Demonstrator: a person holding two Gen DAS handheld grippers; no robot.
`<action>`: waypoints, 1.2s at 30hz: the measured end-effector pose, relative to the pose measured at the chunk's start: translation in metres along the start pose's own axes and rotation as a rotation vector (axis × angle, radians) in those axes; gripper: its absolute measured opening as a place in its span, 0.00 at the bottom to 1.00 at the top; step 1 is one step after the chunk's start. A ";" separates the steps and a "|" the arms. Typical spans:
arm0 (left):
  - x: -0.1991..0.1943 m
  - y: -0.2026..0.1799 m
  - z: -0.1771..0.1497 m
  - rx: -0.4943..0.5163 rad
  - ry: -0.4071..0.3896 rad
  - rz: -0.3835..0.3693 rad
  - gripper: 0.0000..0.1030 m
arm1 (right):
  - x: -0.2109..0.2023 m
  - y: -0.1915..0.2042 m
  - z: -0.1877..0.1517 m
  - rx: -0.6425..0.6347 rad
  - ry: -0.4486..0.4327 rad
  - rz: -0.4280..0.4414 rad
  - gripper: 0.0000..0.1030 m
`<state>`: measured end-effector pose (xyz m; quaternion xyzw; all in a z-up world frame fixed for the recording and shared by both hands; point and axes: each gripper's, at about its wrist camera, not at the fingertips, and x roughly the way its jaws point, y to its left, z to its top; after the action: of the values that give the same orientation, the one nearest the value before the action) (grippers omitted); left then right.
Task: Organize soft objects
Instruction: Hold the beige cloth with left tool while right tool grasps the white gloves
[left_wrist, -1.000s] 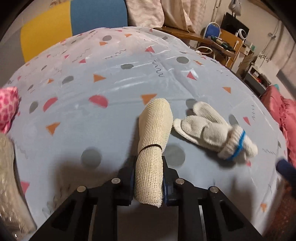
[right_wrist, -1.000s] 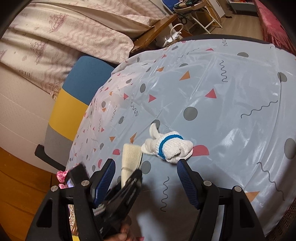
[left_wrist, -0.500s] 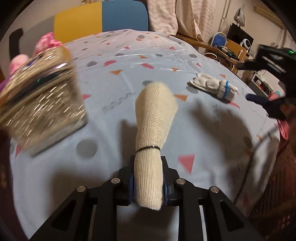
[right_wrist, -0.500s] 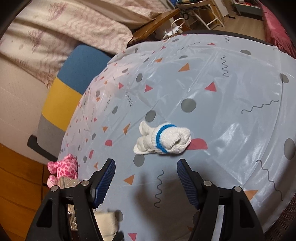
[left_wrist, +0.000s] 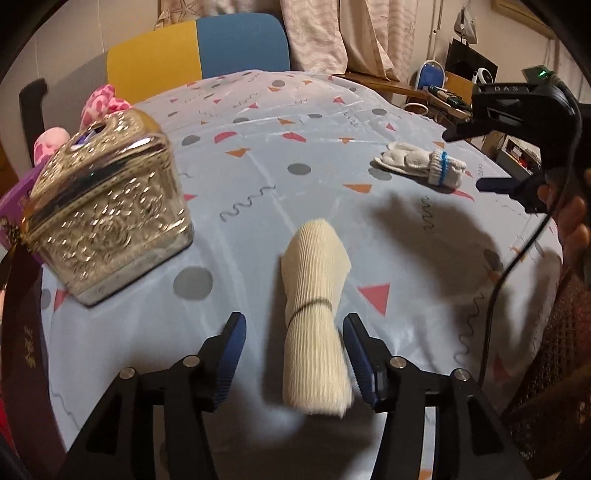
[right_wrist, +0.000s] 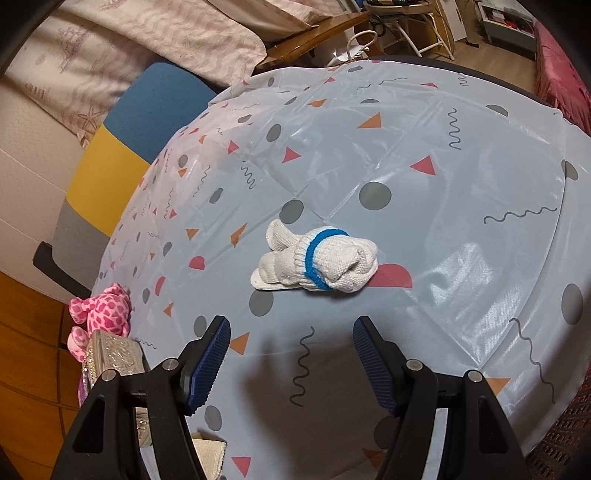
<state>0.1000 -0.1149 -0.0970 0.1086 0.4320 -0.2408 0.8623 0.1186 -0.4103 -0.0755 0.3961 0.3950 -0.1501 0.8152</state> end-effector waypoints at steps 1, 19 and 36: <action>0.002 -0.001 0.002 -0.001 -0.005 0.001 0.53 | 0.000 0.000 0.000 -0.004 0.001 -0.003 0.69; 0.016 0.003 -0.012 0.045 -0.117 -0.060 0.49 | 0.036 0.079 0.030 -0.695 0.136 -0.263 0.69; 0.011 0.010 -0.020 0.004 -0.140 -0.111 0.49 | 0.089 0.099 -0.027 -0.887 0.346 -0.291 0.41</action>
<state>0.0969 -0.1019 -0.1175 0.0690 0.3757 -0.2960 0.8755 0.2171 -0.3198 -0.1015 -0.0289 0.6013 -0.0119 0.7984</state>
